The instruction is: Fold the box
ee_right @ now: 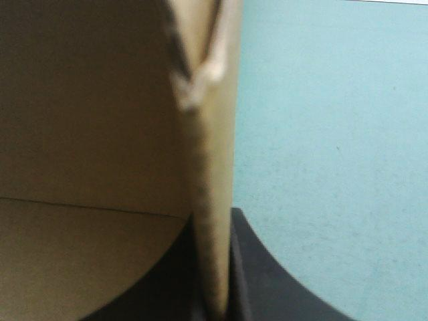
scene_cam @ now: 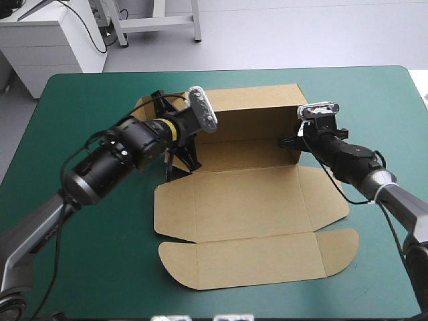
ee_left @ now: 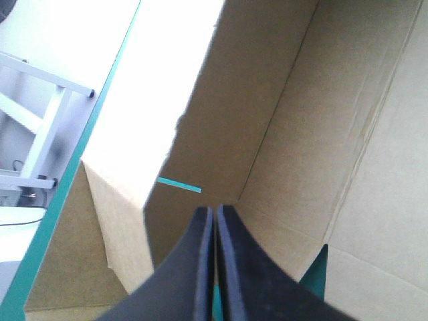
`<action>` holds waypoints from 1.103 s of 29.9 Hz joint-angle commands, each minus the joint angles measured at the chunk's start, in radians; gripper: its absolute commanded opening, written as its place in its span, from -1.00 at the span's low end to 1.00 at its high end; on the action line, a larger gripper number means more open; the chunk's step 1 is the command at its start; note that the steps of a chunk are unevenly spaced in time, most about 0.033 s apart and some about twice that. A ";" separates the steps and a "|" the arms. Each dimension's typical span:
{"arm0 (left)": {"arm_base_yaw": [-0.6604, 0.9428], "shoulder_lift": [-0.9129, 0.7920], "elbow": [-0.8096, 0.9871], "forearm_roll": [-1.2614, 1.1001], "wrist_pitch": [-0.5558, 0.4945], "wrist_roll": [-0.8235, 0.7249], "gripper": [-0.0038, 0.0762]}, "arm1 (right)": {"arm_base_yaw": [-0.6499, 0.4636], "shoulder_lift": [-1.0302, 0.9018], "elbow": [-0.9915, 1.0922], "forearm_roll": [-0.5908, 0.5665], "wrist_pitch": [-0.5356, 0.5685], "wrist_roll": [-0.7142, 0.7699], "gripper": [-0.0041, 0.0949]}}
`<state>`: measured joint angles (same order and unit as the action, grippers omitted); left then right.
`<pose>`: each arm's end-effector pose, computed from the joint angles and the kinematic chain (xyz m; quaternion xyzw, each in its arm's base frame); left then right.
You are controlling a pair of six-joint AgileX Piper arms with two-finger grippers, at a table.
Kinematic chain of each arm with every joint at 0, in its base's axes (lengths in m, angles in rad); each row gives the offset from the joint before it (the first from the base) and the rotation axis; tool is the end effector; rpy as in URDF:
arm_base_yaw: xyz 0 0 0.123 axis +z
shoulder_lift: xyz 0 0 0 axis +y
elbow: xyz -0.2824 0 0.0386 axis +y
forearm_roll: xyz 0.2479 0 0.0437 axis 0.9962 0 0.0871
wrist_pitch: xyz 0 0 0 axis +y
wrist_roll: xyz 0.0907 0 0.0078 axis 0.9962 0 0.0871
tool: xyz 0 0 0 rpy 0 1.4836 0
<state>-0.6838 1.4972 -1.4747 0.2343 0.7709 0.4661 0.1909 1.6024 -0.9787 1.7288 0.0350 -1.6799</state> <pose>0.2695 -0.2006 0.3881 0.5256 0.7340 0.0632 0.4255 0.3457 0.0701 0.2487 -0.0701 0.8649 0.0743 0.4914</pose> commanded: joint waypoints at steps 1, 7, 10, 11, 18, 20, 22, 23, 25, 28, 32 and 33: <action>0.115 -0.081 -0.028 -0.227 -0.093 0.145 -0.91 | -0.007 -0.033 -0.033 -0.034 0.052 0.053 -0.95; 0.475 -0.101 -0.026 -0.804 -0.045 0.468 -0.91 | -0.007 -0.033 -0.033 -0.199 0.069 0.168 -0.95; 0.684 -0.101 -0.017 -1.101 0.052 0.617 -0.91 | -0.007 -0.033 -0.033 -0.239 0.070 0.198 -0.95; 0.737 -0.101 -0.016 -1.157 0.079 0.634 -0.92 | -0.007 -0.033 -0.033 -0.246 0.070 0.203 -0.95; 1.101 -0.101 0.023 -1.339 0.225 0.571 -0.93 | -0.007 -0.033 -0.033 -0.248 0.070 0.246 -0.95; 1.168 -0.101 0.060 -1.382 0.244 0.569 -0.93 | -0.007 -0.033 -0.033 -0.248 0.070 0.265 -0.95; 1.223 -0.101 0.117 -1.426 0.261 0.572 -0.92 | -0.007 -0.033 -0.033 -0.248 0.076 0.284 -0.95; 1.238 -0.101 0.140 -1.440 0.263 0.572 -0.92 | -0.007 -0.033 -0.033 -0.248 0.078 0.291 -0.95; 1.261 -0.101 0.201 -1.477 0.263 0.587 -0.92 | -0.020 -0.033 -0.033 -0.248 0.111 0.291 -0.95; 1.268 -0.101 0.276 -1.497 0.247 0.611 -0.92 | -0.072 -0.024 -0.033 -0.251 0.199 0.322 -0.95; 1.268 -0.101 0.322 -1.519 0.242 0.641 -0.92 | -0.159 -0.011 -0.054 -0.381 0.346 0.461 -0.95; 1.268 -0.101 0.324 -1.519 0.241 0.644 -0.92 | -0.165 -0.011 -0.069 -0.469 0.355 0.539 -0.94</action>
<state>0.5796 1.4349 -1.1379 -1.1934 1.0177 1.0958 0.0582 1.6190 -1.0020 1.3903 0.2809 -1.2907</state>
